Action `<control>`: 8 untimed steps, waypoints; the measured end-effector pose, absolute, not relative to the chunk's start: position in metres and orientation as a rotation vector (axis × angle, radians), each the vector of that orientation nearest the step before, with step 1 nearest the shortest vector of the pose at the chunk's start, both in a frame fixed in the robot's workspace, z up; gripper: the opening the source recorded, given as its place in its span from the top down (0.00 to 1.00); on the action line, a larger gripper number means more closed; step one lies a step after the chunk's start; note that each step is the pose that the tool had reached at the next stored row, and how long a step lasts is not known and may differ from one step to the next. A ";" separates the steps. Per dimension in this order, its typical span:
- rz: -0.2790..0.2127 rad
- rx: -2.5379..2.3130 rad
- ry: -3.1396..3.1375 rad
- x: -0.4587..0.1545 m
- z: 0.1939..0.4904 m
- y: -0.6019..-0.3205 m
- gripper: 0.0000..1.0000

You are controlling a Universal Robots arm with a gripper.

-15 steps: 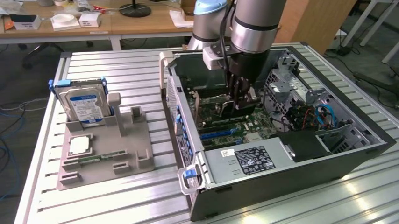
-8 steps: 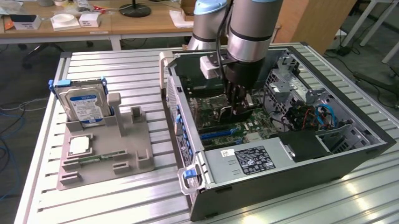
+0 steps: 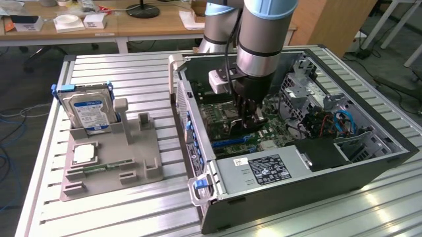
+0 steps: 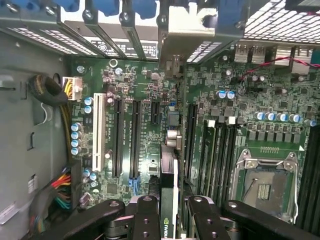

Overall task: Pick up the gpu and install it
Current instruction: 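Insert the gpu into the slot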

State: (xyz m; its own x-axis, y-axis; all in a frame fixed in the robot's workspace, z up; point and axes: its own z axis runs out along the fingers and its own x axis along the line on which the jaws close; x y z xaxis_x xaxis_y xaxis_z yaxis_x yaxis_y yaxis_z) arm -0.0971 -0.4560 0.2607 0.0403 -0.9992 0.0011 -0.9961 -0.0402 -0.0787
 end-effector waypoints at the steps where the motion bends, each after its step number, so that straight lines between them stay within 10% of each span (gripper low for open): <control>1: -0.086 -2.225 2.137 -0.097 0.261 -0.456 0.73; 8: -0.086 -2.212 2.150 -0.097 0.259 -0.456 0.73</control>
State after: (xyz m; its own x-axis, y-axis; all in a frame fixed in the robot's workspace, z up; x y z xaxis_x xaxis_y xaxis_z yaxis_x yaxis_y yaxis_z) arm -0.0972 -0.4560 0.2594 0.0283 -0.9996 0.0009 -0.9965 -0.0283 -0.0788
